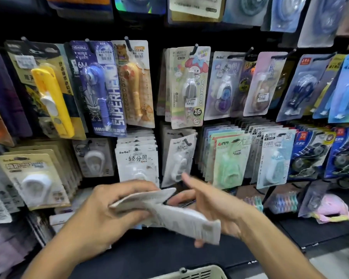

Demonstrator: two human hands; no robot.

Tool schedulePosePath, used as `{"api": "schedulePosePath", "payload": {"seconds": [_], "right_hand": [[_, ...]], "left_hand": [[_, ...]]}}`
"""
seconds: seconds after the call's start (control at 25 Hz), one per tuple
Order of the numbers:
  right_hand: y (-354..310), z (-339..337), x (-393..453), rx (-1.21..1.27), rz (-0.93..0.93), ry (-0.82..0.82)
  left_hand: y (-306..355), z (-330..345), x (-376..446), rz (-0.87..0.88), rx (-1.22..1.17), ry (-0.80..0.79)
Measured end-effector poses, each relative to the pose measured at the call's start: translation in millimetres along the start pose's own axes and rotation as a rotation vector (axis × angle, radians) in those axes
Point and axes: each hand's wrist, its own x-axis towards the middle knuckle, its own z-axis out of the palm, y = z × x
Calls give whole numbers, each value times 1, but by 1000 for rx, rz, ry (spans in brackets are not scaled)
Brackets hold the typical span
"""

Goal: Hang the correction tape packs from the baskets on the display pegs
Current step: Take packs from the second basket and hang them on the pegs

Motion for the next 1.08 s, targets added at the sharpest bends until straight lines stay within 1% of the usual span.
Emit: {"api": "schedulePosePath", "payload": {"seconds": [0.08, 0.12, 0.2, 0.24, 0.32, 0.4, 0.48, 0.52, 0.6, 0.68, 0.76, 0.84, 0.88, 0.92, 0.96, 1.0, 1.04, 1.08], "right_hand": [[13, 7, 0, -64, 41, -45], [17, 11, 0, -33, 25, -48], [21, 8, -2, 72, -56, -20], [21, 2, -4, 114, -120, 34], [21, -14, -10, 123, -270, 119], [23, -25, -13, 136, -417, 205], [24, -26, -11, 192, -557, 352], [23, -23, -9, 210, -603, 435], [21, -12, -5, 229, -635, 573], [23, -5, -3, 145, -617, 705], [24, -2, -3, 89, -612, 759], [28, -3, -1, 62, -651, 767], [28, -1, -2, 32, -652, 783], [27, 1, -1, -50, -644, 821], [28, 1, 0, -235, -615, 907], [26, 4, 0, -498, -587, 1019], [24, 7, -1, -688, -583, 1113], [23, 8, -2, -698, -600, 1065]], "left_hand": [[-1, 5, 0, 105, 92, -18], [-1, 7, 0, 128, 120, -3], [-1, 7, -1, 112, 138, 56], [-1, 4, -1, 77, 148, 106], [-4, -2, -1, -39, 143, 243], [-8, -8, 0, -180, 26, 413], [-8, -10, 1, -289, -111, 548], [-8, -9, 2, -323, -156, 576], [-6, -3, 2, -334, -235, 559], [-3, 4, 1, -243, -271, 493], [2, 5, 1, -79, -219, 436], [5, 6, 1, 151, -56, 365], [5, 8, 0, 275, 97, 311], [5, 13, -1, 378, 259, 255], [3, 20, -1, 444, 383, 195], [4, 28, 1, 478, 449, 151], [4, 36, 3, 508, 479, 107], [3, 44, 4, 530, 499, 58]]}}
